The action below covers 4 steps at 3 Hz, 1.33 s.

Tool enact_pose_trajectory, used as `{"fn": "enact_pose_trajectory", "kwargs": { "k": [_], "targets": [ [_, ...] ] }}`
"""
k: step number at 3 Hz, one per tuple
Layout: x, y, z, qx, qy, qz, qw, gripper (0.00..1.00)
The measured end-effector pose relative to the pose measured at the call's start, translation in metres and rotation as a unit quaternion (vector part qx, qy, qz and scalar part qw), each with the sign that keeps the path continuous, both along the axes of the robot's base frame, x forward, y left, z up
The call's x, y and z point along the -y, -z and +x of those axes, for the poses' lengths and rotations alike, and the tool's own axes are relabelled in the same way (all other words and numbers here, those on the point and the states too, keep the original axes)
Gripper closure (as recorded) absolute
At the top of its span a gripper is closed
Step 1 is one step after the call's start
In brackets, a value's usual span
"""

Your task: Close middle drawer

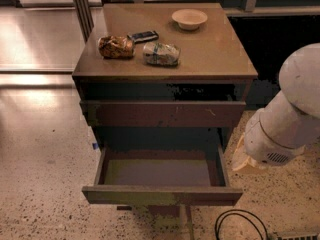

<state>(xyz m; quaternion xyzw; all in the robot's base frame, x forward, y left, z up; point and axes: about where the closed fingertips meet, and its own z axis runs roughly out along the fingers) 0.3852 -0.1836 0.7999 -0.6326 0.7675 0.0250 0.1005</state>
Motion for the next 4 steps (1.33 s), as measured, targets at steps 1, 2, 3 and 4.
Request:
{"fn": "enact_pose_trajectory", "kwargs": {
  "k": [1, 2, 3, 4],
  "targets": [
    [-0.009, 0.064, -0.021, -0.031, -0.028, 0.0, 0.9991, 1.0],
    [-0.019, 0.126, -0.033, -0.063, -0.023, 0.028, 0.9973, 1.0],
    [-0.019, 0.126, -0.033, -0.063, -0.023, 0.028, 0.9974, 1.0],
    [-0.019, 0.145, -0.038, -0.07, -0.014, 0.045, 0.9965, 1.0]
  ]
}}
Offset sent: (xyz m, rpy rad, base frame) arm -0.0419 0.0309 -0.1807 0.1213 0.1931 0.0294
